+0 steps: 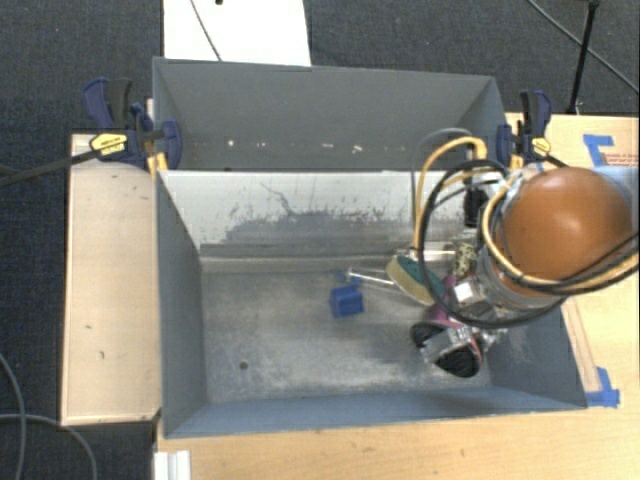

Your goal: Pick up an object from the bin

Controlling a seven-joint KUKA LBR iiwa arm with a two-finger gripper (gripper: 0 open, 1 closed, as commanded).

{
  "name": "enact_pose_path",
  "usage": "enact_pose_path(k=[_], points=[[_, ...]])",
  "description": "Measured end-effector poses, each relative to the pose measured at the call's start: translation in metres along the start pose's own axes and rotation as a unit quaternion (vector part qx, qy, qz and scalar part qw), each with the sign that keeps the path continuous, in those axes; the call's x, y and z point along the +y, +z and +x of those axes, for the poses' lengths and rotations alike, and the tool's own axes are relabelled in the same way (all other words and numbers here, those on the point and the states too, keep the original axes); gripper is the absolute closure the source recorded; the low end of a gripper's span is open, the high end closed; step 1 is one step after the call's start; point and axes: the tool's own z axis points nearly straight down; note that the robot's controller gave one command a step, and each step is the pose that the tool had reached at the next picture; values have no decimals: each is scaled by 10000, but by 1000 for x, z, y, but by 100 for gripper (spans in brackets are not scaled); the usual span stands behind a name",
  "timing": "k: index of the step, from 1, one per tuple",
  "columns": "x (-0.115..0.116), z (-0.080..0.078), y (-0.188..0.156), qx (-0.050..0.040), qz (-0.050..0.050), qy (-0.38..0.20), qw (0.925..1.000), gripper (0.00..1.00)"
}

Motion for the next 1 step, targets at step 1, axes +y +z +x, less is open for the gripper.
enact_pose_path(k=[1], points=[[-1,-1,-22,-7,-19,24,10000,100]])
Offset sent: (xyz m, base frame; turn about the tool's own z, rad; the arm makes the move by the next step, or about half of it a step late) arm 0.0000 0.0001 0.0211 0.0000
